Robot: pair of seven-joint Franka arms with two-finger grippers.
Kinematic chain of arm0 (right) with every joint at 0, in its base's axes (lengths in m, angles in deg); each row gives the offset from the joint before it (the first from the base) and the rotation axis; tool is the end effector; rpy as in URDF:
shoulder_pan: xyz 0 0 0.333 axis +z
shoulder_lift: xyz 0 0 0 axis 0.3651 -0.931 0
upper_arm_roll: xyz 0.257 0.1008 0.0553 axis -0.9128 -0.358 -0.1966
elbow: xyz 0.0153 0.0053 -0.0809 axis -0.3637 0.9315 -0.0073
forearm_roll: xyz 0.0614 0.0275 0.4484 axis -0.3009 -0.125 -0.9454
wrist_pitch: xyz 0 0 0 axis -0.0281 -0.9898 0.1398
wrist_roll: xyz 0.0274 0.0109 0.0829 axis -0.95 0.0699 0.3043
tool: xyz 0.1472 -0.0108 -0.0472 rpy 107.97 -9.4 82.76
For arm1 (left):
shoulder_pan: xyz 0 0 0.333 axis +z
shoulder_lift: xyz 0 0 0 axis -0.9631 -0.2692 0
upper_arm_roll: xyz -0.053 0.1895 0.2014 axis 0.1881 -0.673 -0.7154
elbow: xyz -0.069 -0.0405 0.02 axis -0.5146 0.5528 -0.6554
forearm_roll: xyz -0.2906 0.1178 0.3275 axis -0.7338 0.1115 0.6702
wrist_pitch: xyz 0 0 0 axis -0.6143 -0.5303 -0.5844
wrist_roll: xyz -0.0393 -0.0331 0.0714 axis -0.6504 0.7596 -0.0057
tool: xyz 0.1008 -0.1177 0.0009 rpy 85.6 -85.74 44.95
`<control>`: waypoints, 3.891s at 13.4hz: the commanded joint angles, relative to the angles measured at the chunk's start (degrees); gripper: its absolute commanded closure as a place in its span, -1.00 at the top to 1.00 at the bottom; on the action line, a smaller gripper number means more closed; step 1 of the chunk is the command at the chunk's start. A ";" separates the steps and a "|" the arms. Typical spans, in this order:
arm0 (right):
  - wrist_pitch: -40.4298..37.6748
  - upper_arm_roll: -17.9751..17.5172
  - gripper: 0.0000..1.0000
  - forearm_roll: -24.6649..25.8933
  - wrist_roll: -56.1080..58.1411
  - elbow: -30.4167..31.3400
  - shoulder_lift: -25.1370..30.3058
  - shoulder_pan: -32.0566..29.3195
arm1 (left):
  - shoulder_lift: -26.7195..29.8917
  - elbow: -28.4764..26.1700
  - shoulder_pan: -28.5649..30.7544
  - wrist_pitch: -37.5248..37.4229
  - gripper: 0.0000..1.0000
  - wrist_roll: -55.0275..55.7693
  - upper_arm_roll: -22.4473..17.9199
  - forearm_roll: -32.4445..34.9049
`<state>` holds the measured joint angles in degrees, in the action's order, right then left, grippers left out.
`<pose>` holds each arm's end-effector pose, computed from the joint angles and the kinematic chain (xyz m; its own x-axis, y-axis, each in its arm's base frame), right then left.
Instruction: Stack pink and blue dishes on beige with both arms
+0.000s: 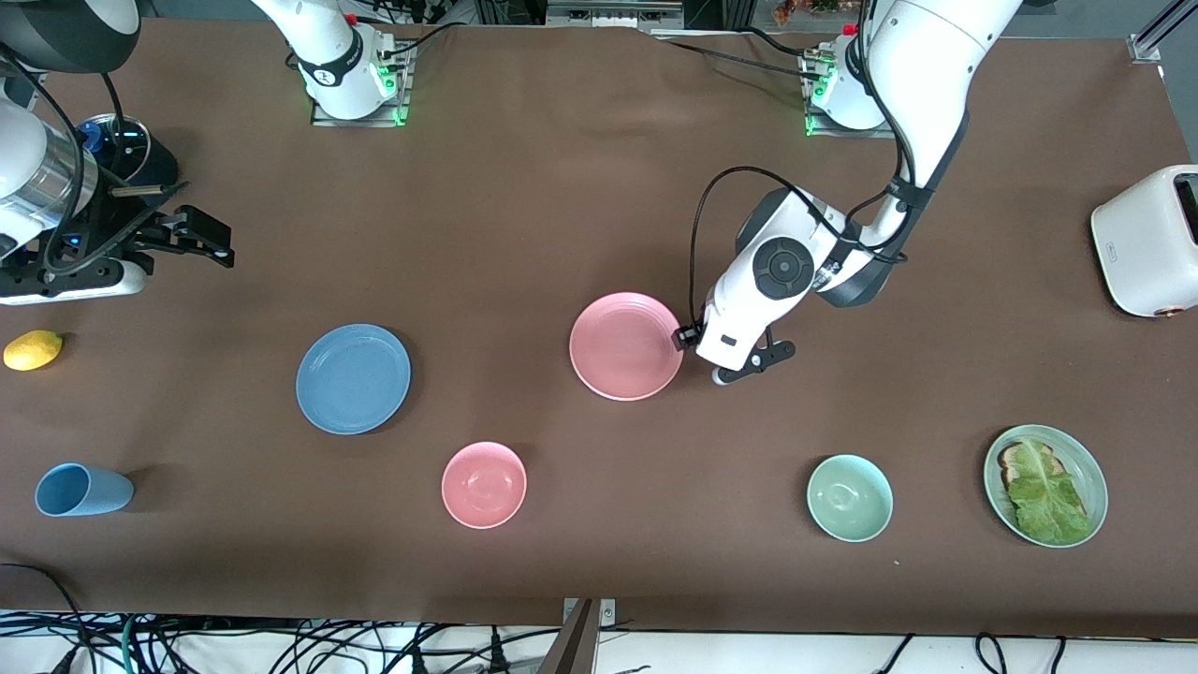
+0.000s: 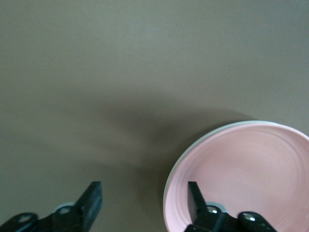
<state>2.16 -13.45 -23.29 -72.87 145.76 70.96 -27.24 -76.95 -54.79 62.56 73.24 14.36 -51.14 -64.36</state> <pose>0.6471 0.0732 0.4974 0.9939 0.1043 -0.0363 0.1038 -0.9945 -0.0154 0.5894 -0.3450 0.1359 0.8949 0.4207 -0.1492 0.4316 -0.9007 0.0495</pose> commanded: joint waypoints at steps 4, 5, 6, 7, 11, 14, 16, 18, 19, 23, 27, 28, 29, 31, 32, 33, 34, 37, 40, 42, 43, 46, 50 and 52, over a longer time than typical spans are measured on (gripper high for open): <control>-0.68 -0.25 1.00 -0.73 -0.49 -0.76 0.41 -0.15 | 3.43 -0.46 7.85 -6.95 1.00 -8.02 -0.03 3.67; -0.67 -0.33 1.00 -0.73 -0.49 -0.76 0.41 -0.06 | 4.23 -0.55 9.61 -8.19 1.00 -11.10 0.06 3.67; -0.59 -0.42 1.00 -0.73 -0.49 -0.76 0.50 -0.06 | 4.93 -0.55 11.37 -9.08 1.00 -13.56 0.15 3.67; -0.50 -0.34 1.00 -0.65 -0.41 -0.68 0.50 -0.06 | 5.11 -0.63 12.86 -10.04 1.00 -16.29 0.15 3.67; -0.23 -0.07 1.00 -0.21 -0.49 -0.68 0.23 -0.32 | 6.25 -0.72 19.63 -12.25 1.00 -30.51 0.15 3.67; -0.15 -0.07 1.00 -0.20 -0.41 -0.68 -0.21 -0.76 | 7.21 -1.42 25.43 -13.55 1.00 -40.71 0.24 3.67; -0.06 0.02 1.00 -0.12 -0.49 -0.68 -0.21 -0.76 | 8.79 -1.34 28.42 -16.10 1.00 -44.34 0.33 3.49; -0.06 0.10 1.00 -0.12 -0.41 -0.68 -1.34 -0.85 | 10.38 -0.99 29.49 -19.70 1.00 -44.61 0.33 3.49; 0.03 0.19 1.00 -0.20 -0.49 -0.68 -2.22 -0.94 | 11.26 -0.55 29.58 -21.63 1.00 -44.61 0.15 3.58; 1.43 0.28 1.00 -0.47 -0.49 -0.68 -6.79 -0.85 | 15.30 0.50 30.81 -25.51 1.00 -45.05 0.06 3.67; 7.93 0.28 1.00 0.06 0.56 -0.41 -10.56 -0.94 | 23.37 -0.11 24.42 -27.36 1.00 -48.13 -7.73 2.62; 9.07 0.28 1.00 0.23 0.56 -0.41 -12.06 -0.76 | 24.87 0.15 22.74 -28.24 1.00 -48.22 -9.24 2.53; 11.26 0.28 1.00 0.93 0.56 0.11 -13.55 -0.85 | 26.71 0.07 20.98 -28.24 1.00 -47.96 -10.91 2.53; 15.30 0.28 1.00 2.60 0.56 1.86 -16.98 -0.94 | 29.36 0.59 16.33 -28.24 1.00 -48.22 -16.87 -1.57; 18.02 0.54 1.00 2.78 0.73 3.53 -17.69 -1.46 | 30.41 0.94 15.78 -28.51 1.00 -48.22 -18.55 -4.13; 19.96 0.54 1.00 2.78 0.74 5.11 -17.78 -1.55 | 31.21 1.12 15.34 -29.47 1.00 -48.30 -19.18 -5.55; 22.24 0.54 1.00 3.22 0.74 6.95 -17.70 -1.55 | 31.48 3.47 14.03 -31.56 1.00 -48.39 -19.27 -4.95; 31.55 1.51 1.00 4.54 1.35 12.66 -18.75 -2.08 | 31.30 9.72 13.32 -34.57 1.00 -48.39 -19.63 -5.64; 41.49 3.18 1.00 4.54 5.11 15.49 -23.39 -2.25 | 31.65 10.27 13.23 -35.27 1.00 -48.22 -18.93 -4.86; 45.19 3.27 1.00 4.54 6.18 15.58 -26.12 -3.22 | 31.74 10.35 11.04 -35.63 1.00 -48.30 -19.10 -2.07; 45.73 3.27 1.00 4.54 6.18 15.58 -26.83 -3.22 | 31.74 10.35 11.03 -35.63 1.00 -48.04 -18.84 -1.26; 46.26 3.27 0.90 4.54 6.10 15.58 -28.24 -3.31 | 31.66 10.35 10.95 -35.89 1.00 -47.95 -18.66 -1.26; 45.82 3.27 0.35 4.54 6.10 15.58 -28.51 -3.31 | 31.74 10.09 11.03 -35.89 1.00 -48.04 -18.22 -0.99; 45.73 3.27 0.16 4.54 6.10 15.67 -28.59 -3.31 | 31.74 10.09 11.12 -35.89 1.00 -48.04 -18.22 -0.99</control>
<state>47.67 -9.53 -19.48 -67.24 161.35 42.41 -29.85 -45.18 -45.44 73.85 38.29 -32.87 -69.48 -66.75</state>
